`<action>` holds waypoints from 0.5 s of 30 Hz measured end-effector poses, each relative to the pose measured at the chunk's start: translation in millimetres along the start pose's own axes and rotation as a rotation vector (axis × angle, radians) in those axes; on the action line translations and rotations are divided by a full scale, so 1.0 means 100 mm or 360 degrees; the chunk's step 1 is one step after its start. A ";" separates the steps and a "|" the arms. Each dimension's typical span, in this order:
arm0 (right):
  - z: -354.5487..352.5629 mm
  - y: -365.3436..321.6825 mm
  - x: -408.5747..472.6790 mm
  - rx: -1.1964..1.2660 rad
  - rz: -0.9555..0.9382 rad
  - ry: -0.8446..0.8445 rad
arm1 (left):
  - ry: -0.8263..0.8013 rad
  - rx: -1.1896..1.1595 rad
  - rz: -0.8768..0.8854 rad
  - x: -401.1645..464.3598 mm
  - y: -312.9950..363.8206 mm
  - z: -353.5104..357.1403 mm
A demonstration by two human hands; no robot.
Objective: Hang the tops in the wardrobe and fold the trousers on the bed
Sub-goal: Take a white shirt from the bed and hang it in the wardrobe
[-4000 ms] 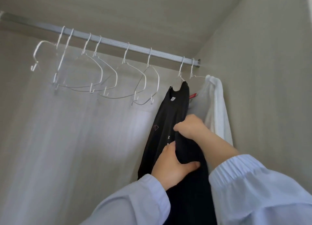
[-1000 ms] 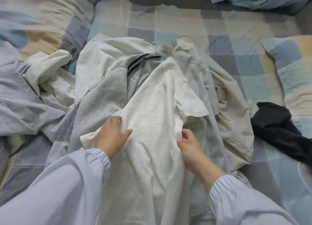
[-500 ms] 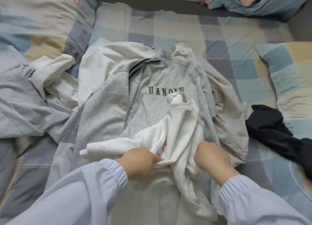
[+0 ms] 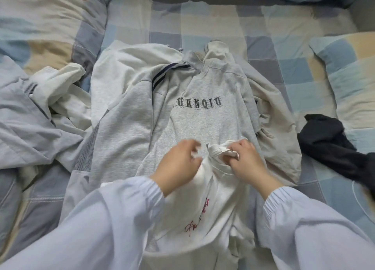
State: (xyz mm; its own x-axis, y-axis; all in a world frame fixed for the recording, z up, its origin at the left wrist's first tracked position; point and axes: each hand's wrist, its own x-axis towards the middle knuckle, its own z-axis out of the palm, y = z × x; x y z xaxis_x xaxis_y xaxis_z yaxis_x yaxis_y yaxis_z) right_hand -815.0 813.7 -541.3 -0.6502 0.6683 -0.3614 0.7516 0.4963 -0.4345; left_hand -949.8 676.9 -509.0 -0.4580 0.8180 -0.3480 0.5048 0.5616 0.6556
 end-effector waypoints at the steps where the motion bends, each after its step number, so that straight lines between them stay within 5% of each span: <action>1: -0.10 -0.09 -0.05 0.0047 -0.0094 0.0028 | 0.0078 -0.0015 0.0110 0.11 0.04 -0.05; 4: -0.52 -0.40 -0.26 0.0299 -0.0298 0.0076 | -0.0108 0.0036 0.0313 0.26 0.26 -0.25; 8: -1.09 -0.61 -0.60 0.0090 -0.0512 0.0144 | -0.0445 0.0210 0.0126 0.00 0.50 -0.62; 13: -1.96 -0.75 -1.13 -0.0994 -0.0320 0.0103 | 0.0017 0.0145 0.0174 -0.36 1.01 -1.44; 15: -2.31 -0.82 -1.41 -0.1138 -0.0103 0.0115 | 0.0132 0.0115 0.0327 -0.57 1.43 -1.77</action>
State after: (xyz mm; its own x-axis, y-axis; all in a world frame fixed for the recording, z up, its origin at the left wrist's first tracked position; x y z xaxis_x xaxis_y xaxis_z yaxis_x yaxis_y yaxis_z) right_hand -758.8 806.7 -264.4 -0.7056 0.6479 -0.2870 0.6165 0.7610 0.2023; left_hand -980.9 688.2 -276.3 -0.3973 0.9047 -0.1540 0.6434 0.3943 0.6562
